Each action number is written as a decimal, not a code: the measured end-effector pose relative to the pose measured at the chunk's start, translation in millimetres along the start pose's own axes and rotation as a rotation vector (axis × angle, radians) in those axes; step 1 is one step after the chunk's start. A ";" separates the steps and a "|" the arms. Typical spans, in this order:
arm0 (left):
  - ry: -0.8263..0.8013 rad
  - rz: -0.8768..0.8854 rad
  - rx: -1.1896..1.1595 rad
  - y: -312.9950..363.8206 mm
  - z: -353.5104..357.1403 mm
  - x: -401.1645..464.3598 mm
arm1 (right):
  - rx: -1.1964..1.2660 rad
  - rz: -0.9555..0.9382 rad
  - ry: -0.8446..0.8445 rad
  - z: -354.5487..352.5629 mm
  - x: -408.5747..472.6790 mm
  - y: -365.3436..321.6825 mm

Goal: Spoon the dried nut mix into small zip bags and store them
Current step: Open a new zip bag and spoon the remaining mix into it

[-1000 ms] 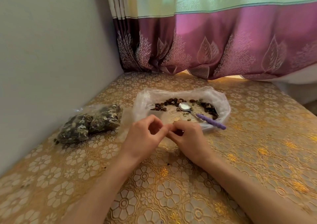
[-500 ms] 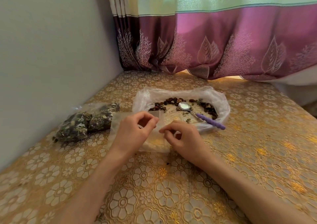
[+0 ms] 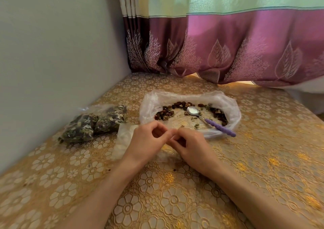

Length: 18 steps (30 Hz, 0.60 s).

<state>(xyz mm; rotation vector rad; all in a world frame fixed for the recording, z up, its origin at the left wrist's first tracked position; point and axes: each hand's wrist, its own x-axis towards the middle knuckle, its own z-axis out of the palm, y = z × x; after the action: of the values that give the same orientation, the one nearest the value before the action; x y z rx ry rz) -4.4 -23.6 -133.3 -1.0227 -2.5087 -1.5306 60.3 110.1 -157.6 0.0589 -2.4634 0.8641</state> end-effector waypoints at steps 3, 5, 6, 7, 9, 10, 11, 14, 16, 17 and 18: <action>0.011 -0.047 -0.012 -1.8 0.3 1.1 | -0.054 -0.037 -0.023 1.6 -0.5 -1.3; -0.007 -0.082 -0.055 -1.9 -1.8 1.5 | -0.084 -0.046 -0.024 2.4 -0.9 -1.6; -0.022 -0.091 -0.055 -1.9 -2.5 1.6 | -0.078 -0.048 -0.013 2.6 -1.4 -1.6; -0.033 -0.095 -0.032 -1.4 -3.0 1.5 | -0.067 -0.051 -0.001 2.2 -1.9 -2.2; -0.042 -0.099 0.023 -1.5 -2.7 1.7 | -0.060 -0.060 0.008 1.7 -2.9 -2.9; -0.042 -0.100 0.030 -1.5 -2.3 2.1 | -0.070 -0.065 0.001 1.6 -3.2 -3.3; -0.044 -0.101 0.022 -1.7 -2.1 2.3 | -0.081 -0.071 -0.008 1.6 -3.6 -3.7; -0.056 -0.114 -0.023 -2.4 -2.8 3.1 | -0.081 -0.082 -0.006 1.4 -4.1 -5.1; -0.054 -0.132 -0.077 -3.5 -4.4 4.1 | -0.063 -0.081 0.001 0.6 -3.9 -6.2; -0.043 -0.143 -0.110 -4.1 -5.6 4.8 | -0.045 -0.081 0.008 0.2 -3.4 -6.1; -0.029 -0.155 -0.142 -4.6 -6.9 5.5 | -0.026 -0.079 0.016 -0.3 -3.1 -5.7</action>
<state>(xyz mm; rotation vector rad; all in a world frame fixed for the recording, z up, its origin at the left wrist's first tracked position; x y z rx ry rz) -13.2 -27.7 -131.4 -0.8897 -2.5855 -1.7713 64.3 105.4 -155.6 0.1381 -2.4395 0.7951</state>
